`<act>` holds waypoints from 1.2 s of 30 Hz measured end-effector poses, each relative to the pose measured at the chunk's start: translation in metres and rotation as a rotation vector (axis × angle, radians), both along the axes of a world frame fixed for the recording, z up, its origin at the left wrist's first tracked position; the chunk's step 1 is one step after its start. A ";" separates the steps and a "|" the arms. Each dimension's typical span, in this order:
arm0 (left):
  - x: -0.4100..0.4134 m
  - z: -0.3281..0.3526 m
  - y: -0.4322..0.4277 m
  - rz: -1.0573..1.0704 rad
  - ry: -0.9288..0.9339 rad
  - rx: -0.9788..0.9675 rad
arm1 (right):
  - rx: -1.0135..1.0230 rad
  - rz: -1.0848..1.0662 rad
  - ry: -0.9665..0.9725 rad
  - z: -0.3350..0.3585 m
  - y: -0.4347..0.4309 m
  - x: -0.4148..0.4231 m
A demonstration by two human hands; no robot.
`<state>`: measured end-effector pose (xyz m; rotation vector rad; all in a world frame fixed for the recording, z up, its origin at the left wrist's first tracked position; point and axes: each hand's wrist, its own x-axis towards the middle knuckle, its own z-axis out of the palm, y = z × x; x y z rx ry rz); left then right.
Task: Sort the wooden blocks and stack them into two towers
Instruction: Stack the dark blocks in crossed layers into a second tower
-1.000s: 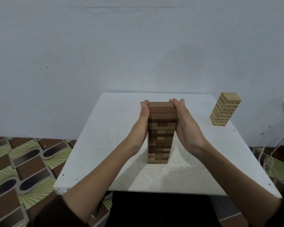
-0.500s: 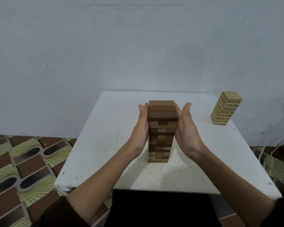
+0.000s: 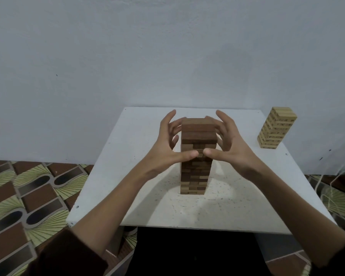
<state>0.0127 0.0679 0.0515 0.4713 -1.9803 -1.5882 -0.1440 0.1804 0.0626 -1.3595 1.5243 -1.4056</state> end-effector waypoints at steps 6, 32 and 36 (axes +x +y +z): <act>-0.004 0.012 -0.009 -0.011 -0.016 -0.044 | -0.006 0.011 0.086 0.009 -0.007 -0.008; -0.006 -0.001 -0.011 0.012 -0.055 0.037 | 0.048 0.013 0.060 0.004 -0.009 -0.012; -0.008 -0.001 -0.010 0.014 -0.045 0.041 | 0.048 0.011 0.065 0.003 -0.010 -0.013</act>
